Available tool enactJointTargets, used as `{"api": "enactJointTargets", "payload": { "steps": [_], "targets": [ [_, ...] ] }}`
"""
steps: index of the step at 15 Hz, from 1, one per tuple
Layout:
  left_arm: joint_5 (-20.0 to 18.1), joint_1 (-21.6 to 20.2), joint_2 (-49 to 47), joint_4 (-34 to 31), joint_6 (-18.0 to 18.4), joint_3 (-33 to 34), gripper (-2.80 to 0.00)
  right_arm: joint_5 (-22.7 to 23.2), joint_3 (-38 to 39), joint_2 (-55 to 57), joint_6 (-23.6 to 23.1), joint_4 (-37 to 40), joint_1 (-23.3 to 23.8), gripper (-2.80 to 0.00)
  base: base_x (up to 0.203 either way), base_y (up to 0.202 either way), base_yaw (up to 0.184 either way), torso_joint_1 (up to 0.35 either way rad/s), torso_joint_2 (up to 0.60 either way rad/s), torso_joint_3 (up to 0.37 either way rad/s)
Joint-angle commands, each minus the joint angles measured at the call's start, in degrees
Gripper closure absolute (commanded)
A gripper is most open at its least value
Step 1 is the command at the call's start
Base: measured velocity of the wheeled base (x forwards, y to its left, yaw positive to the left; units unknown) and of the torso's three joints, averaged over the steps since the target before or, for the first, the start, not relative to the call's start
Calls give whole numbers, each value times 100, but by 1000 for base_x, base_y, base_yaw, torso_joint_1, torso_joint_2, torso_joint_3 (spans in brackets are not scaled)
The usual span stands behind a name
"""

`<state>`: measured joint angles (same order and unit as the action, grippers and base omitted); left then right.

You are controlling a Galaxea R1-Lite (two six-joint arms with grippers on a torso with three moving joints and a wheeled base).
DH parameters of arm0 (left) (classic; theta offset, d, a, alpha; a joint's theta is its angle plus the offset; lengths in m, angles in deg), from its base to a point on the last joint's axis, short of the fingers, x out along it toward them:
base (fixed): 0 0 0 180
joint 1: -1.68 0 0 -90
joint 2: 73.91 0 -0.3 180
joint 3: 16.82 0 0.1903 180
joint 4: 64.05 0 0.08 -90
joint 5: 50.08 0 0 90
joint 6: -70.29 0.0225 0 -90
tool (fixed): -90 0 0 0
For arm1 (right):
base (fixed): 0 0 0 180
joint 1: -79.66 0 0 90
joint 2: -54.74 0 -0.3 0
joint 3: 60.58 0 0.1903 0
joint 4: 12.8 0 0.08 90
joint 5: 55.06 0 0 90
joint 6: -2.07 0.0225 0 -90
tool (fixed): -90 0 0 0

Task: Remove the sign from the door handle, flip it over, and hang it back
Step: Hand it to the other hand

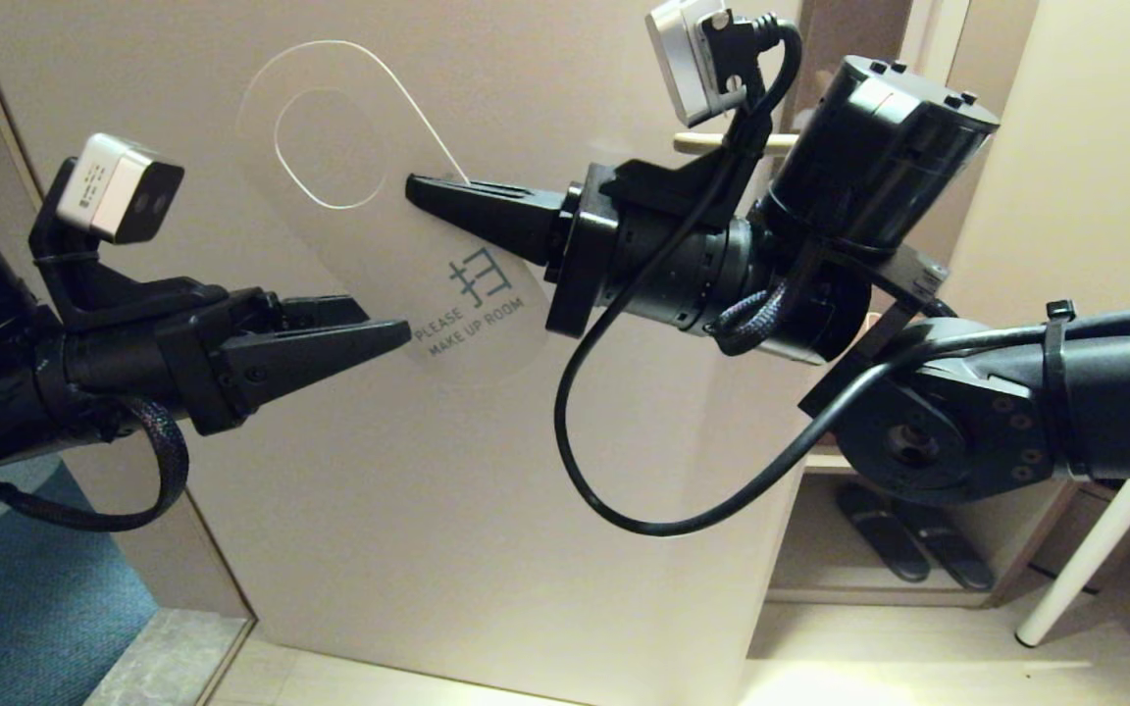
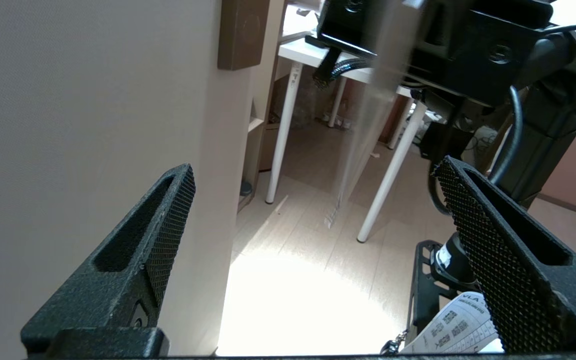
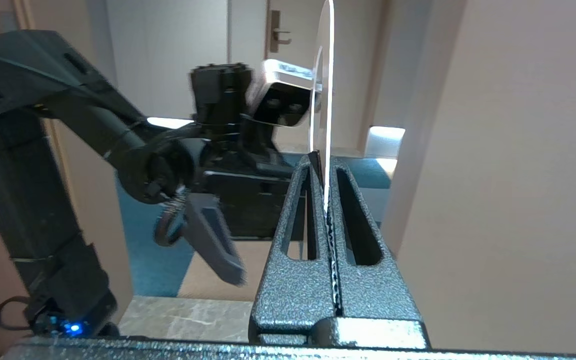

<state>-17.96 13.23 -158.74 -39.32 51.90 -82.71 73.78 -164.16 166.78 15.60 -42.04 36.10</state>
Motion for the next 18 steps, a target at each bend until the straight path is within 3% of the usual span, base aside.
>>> {"api": "enactJointTargets", "payload": {
  "steps": [1, 6, 12, 18],
  "targets": [
    [-30, 58, -58, 34, -9, -63, -280, 27, -12, 19, 9, -30, -58, 0, 0, 0, 0, 0, 0, 0],
    [-10, 287, -247, 175, -19, -176, -280, 12, -420, 182, 9, -29, -71, 0, 0, 0, 0, 0, 0, 0],
    [159, 260, -358, 622, -410, -257, -280, -52, -495, 257, -17, -47, -73, 0, 0, 0, 0, 0, 0, 0],
    [365, 234, -347, 684, -464, -248, -280, -180, -513, 283, 0, -47, -64, 0, 0, 0, 0, 0, 0, 0]
  ]
}}
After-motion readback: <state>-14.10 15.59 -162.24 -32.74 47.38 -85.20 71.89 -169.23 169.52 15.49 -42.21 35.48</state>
